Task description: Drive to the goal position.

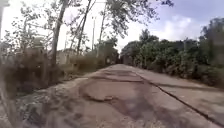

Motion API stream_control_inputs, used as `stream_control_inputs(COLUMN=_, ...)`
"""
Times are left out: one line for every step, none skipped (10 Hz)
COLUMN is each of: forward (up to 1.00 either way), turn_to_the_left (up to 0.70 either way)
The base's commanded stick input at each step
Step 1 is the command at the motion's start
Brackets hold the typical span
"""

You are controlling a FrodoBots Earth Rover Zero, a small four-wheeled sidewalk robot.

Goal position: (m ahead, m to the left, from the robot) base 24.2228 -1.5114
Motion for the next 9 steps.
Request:
stream_control_inputs(forward=0.70, turn_to_the_left=0.00)
stream_control_inputs(forward=0.70, turn_to_the_left=0.00)
stream_control_inputs(forward=0.70, turn_to_the_left=0.00)
stream_control_inputs(forward=0.70, turn_to_the_left=0.00)
stream_control_inputs(forward=0.70, turn_to_the_left=0.00)
stream_control_inputs(forward=0.70, turn_to_the_left=0.00)
stream_control_inputs(forward=0.70, turn_to_the_left=0.00)
stream_control_inputs(forward=0.70, turn_to_the_left=0.00)
stream_control_inputs(forward=0.70, turn_to_the_left=0.00)
